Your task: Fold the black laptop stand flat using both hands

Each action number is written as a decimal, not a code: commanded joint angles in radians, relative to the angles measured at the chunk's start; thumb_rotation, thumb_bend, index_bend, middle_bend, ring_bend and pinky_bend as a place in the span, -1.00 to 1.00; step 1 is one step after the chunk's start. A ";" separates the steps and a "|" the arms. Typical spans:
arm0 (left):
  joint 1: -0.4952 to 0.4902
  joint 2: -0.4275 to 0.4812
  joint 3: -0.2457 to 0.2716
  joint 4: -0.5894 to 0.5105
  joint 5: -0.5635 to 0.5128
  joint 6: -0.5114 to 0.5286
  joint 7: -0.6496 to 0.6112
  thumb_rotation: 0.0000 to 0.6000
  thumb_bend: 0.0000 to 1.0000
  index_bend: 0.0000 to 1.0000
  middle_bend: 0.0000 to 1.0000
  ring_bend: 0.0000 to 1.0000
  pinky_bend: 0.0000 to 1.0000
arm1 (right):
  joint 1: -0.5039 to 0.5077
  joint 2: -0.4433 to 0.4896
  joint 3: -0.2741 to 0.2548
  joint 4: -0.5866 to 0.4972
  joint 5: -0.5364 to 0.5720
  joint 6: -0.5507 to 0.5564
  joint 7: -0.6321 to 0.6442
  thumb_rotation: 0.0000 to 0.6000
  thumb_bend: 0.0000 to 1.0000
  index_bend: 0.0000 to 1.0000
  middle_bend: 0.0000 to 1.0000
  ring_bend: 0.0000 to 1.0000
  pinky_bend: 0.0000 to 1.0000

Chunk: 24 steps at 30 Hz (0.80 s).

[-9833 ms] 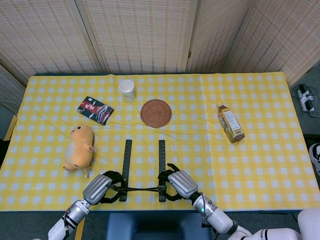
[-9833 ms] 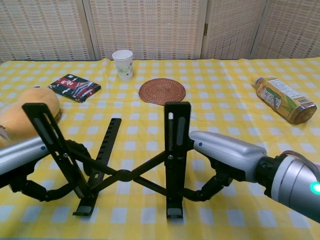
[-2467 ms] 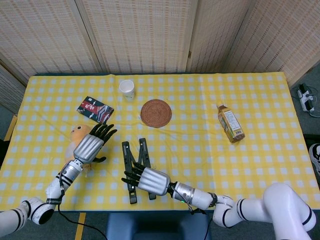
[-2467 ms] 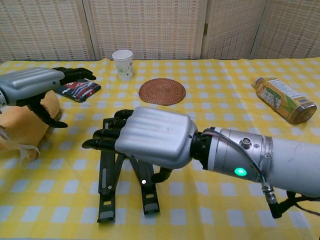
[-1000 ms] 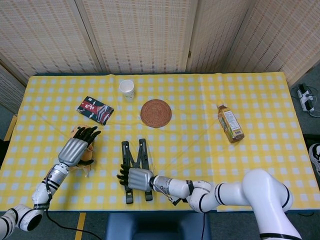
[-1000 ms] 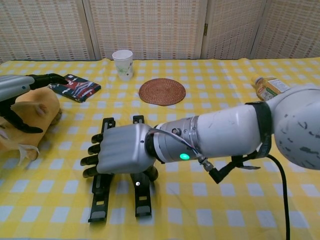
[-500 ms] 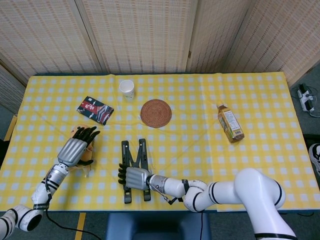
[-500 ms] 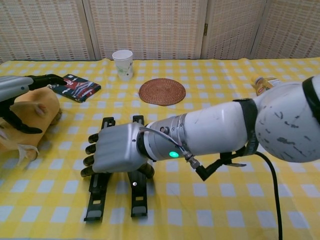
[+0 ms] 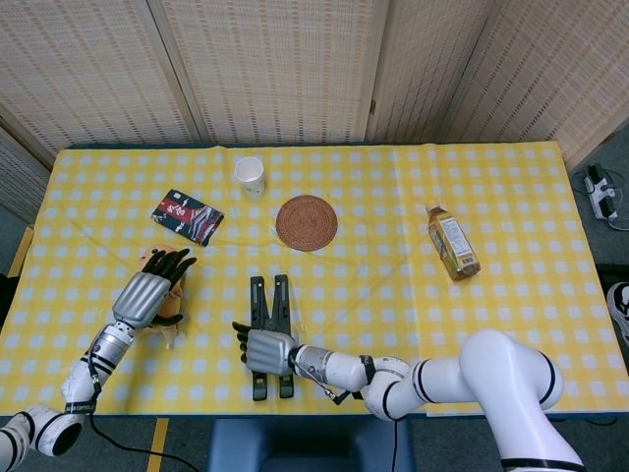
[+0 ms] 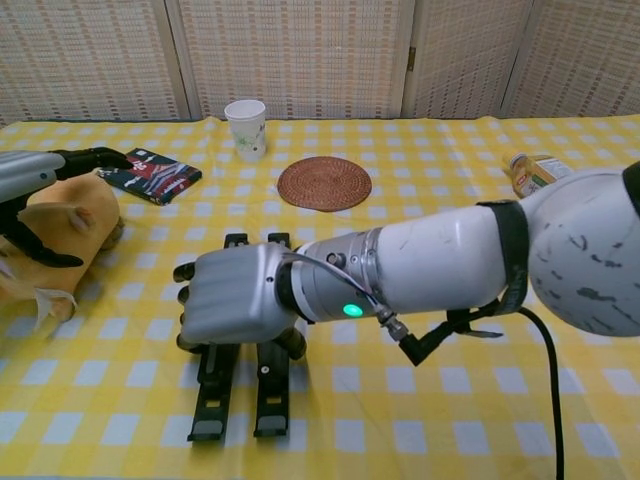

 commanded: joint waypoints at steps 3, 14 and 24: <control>0.001 0.005 -0.003 -0.013 0.002 0.005 0.009 1.00 -0.61 -1.00 -1.00 -1.00 -1.00 | -0.017 0.025 -0.010 -0.029 -0.039 0.039 0.033 1.00 -0.70 -0.23 -0.29 -0.58 -0.91; 0.001 0.013 -0.012 -0.050 -0.005 0.008 0.049 1.00 -0.60 -1.00 -1.00 -1.00 -1.00 | -0.062 0.049 -0.036 -0.035 -0.123 0.100 0.110 1.00 -0.63 0.16 -0.06 -0.35 -0.76; 0.009 0.038 -0.022 -0.095 -0.026 0.015 0.088 1.00 -0.60 -1.00 -1.00 -1.00 -1.00 | -0.169 0.126 -0.053 -0.144 -0.080 0.230 0.068 1.00 -0.63 -1.00 -1.00 -0.91 -0.99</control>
